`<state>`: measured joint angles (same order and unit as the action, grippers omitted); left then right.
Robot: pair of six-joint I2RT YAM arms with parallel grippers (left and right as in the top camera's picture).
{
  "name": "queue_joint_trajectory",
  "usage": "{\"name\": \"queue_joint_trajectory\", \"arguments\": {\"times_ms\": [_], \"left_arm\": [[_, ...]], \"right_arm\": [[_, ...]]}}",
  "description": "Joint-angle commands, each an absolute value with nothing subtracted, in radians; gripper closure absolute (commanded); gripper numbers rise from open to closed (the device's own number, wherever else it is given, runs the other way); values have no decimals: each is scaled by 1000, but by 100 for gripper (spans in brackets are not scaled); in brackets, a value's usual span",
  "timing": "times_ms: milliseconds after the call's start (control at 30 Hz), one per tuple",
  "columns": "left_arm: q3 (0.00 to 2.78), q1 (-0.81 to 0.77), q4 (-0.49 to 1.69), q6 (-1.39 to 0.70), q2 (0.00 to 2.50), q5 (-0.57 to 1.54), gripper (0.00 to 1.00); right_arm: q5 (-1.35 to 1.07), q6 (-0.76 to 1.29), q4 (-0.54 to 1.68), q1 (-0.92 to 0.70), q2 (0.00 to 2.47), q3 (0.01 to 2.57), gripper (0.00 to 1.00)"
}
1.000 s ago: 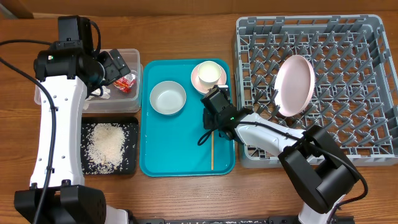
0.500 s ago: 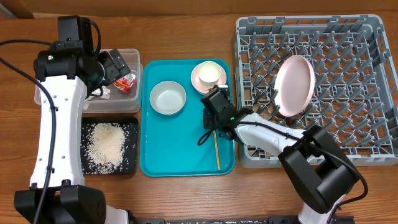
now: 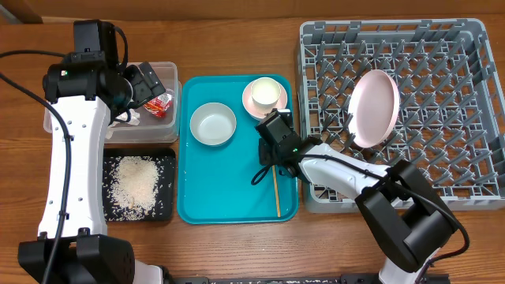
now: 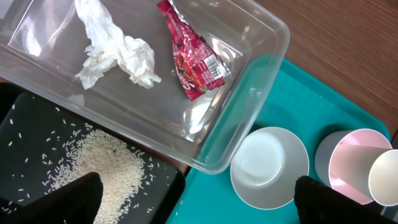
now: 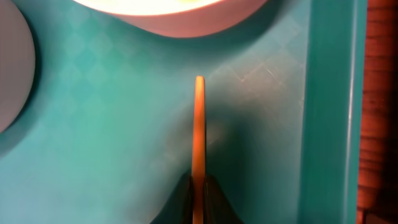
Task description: Sort waste into correct bins and load items into the dishwasher
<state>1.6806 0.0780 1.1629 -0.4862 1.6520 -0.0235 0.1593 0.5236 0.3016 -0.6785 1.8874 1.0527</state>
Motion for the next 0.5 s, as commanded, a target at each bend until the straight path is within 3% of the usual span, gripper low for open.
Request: {"name": "queue_joint_trajectory", "arguments": {"times_ms": [0,467], "left_arm": [[1689,72,1163,-464,1647,-33,0],[1689,72,1163,-464,1647,-33,0]], "right_arm": [[131,528,319,-680,1814,1048,96],[67,432,369,-677,1620,1048,96]]}}
